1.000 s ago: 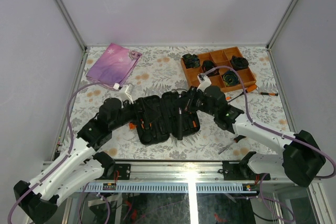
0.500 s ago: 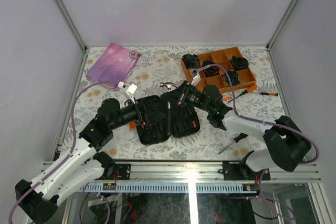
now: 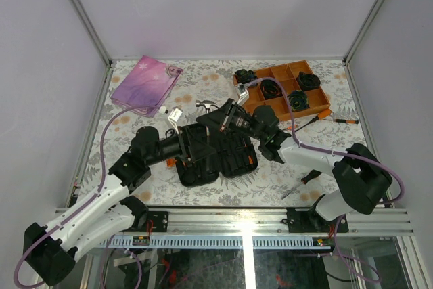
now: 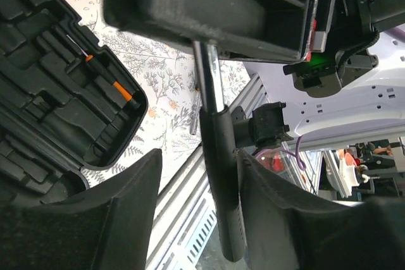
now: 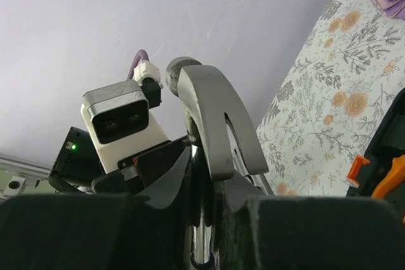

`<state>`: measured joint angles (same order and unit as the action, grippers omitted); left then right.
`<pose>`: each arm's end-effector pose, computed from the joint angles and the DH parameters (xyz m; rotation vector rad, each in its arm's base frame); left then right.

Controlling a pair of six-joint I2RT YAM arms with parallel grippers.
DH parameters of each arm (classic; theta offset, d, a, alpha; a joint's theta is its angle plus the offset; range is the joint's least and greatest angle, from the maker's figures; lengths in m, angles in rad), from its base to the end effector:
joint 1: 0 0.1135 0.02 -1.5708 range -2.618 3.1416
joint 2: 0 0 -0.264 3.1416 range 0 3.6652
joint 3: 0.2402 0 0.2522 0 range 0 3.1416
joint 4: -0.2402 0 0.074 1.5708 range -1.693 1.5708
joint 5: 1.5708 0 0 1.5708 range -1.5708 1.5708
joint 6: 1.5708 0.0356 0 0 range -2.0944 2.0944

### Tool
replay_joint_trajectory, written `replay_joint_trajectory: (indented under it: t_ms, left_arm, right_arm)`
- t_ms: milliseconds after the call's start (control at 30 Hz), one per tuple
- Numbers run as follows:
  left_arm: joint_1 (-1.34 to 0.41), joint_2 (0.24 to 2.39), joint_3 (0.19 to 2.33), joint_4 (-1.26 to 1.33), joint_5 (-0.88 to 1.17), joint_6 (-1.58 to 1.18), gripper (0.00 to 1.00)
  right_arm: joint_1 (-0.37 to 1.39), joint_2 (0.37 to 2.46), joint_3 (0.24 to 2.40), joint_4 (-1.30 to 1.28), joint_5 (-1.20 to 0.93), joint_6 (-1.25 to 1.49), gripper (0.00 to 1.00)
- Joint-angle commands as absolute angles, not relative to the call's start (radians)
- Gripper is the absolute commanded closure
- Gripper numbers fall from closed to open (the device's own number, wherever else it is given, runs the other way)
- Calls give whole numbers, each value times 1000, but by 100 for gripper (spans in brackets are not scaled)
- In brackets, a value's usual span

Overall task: Sort the tools into containers
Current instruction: Place the hammer in the storage box.

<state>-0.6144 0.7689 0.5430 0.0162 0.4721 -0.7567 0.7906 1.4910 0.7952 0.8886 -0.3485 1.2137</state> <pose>0.1425 -0.1204 0.2787 0.2401 1.9715 -1.3622 0.2241 0.2437 0.2863 0.0017 1.6858 1.8428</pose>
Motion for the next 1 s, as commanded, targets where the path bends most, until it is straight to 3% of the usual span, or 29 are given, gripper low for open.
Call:
replay_joint_trajectory:
  t_ms: [0,167,267,333,433,500,733,967]
  left_arm:
    - [-611,772,536,116,521,-767,58]
    - [-611,773,531,127,545,-762,89]
    - [-611,773,538,99,528,-748,99]
    - [-611,769,548,70,506,-734,100]
    - [-611,765,562,41,490,-718,100]
    - [-611,766,567,28,484,-712,100]
    - [-611,773,570,23,466,-713,100]
    - [-611,774,572,24,453,-719,100]
  right_arm:
    - [812,1499,872,1002,-306,1221,100]
    - [817,1506,883,986,-286,1211,100]
    - [820,1493,886,940,-276,1193,96]
    - [826,1470,882,881,-255,1161,85]
    - [842,1409,877,722,-166,1081,55]
    - [852,1366,863,649,-99,1040,47]
    - [891,1302,872,456,-10,971,44]
    - [931,1314,905,370,23,935,49]
